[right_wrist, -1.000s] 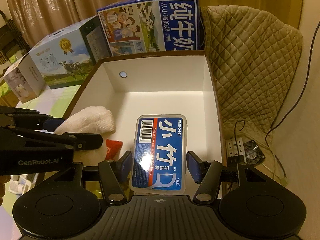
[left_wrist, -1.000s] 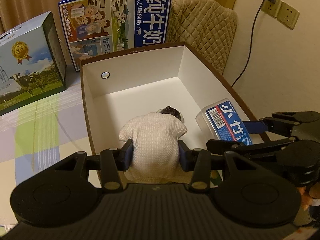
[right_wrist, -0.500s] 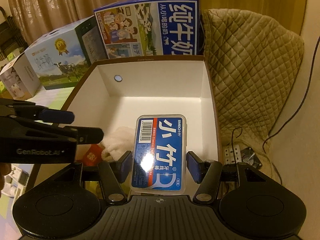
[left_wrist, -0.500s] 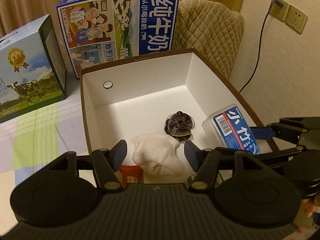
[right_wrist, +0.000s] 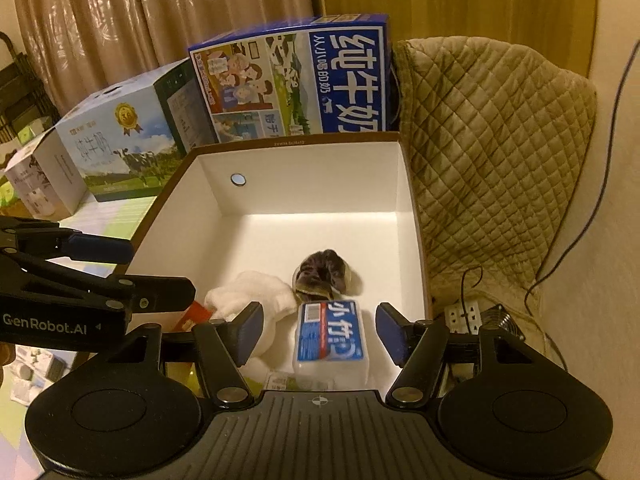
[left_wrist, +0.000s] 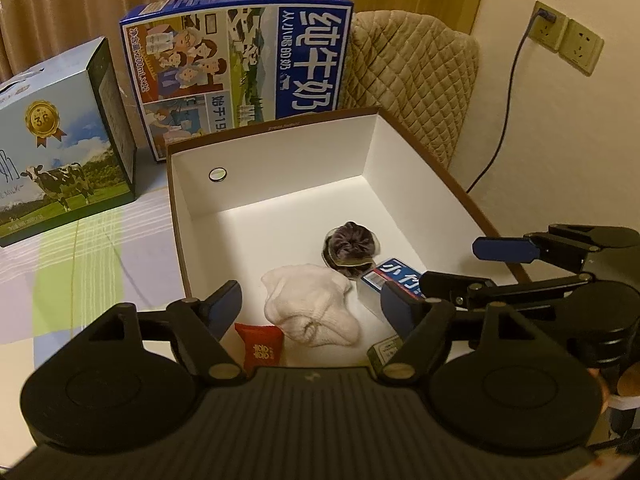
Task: Organize objects
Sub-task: 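Open both tools to drop the towel and toothpick box inside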
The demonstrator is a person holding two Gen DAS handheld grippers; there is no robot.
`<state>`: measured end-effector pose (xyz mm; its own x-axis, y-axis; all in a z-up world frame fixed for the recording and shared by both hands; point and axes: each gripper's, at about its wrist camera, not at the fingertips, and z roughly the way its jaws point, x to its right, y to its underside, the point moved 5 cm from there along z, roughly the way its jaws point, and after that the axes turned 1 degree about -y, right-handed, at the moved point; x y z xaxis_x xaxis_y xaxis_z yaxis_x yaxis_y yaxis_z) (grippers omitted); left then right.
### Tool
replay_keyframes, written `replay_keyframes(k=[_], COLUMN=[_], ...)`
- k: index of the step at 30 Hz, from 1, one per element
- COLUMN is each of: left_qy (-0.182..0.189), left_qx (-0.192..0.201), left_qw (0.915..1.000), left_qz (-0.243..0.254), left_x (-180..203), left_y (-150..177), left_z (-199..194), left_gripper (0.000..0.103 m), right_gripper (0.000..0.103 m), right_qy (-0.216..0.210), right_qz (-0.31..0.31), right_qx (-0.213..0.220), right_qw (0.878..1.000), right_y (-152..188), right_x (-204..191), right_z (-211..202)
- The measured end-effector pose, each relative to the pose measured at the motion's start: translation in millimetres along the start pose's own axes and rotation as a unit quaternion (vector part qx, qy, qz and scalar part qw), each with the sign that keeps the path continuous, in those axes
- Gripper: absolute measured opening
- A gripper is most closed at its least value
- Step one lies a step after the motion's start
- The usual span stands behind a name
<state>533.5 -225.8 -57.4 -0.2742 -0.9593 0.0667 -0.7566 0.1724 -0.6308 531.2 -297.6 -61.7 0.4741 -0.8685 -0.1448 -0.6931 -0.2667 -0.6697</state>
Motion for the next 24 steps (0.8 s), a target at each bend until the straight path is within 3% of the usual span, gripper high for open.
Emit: replay_keyframes(k=[13,24], left_qy=[0.026,0.027], left_qx=[0.0,0.007], left_qw=[0.9996,0.9991], left_qz=[-0.006,-0.032], left_x=[11,4], left_y=[23,51], left_z=[-37,-81], left_gripper=[0.076,0.077], right_gripper=[0.06,0.06], right_qy=[-0.014,-0.03], right_qz=[0.042,0.071], right_qx=[0.004,0.002], right_qw=[0.999,0.997], right_y=[26,52], right_x=[-5,-24], right_z=[-47,-80])
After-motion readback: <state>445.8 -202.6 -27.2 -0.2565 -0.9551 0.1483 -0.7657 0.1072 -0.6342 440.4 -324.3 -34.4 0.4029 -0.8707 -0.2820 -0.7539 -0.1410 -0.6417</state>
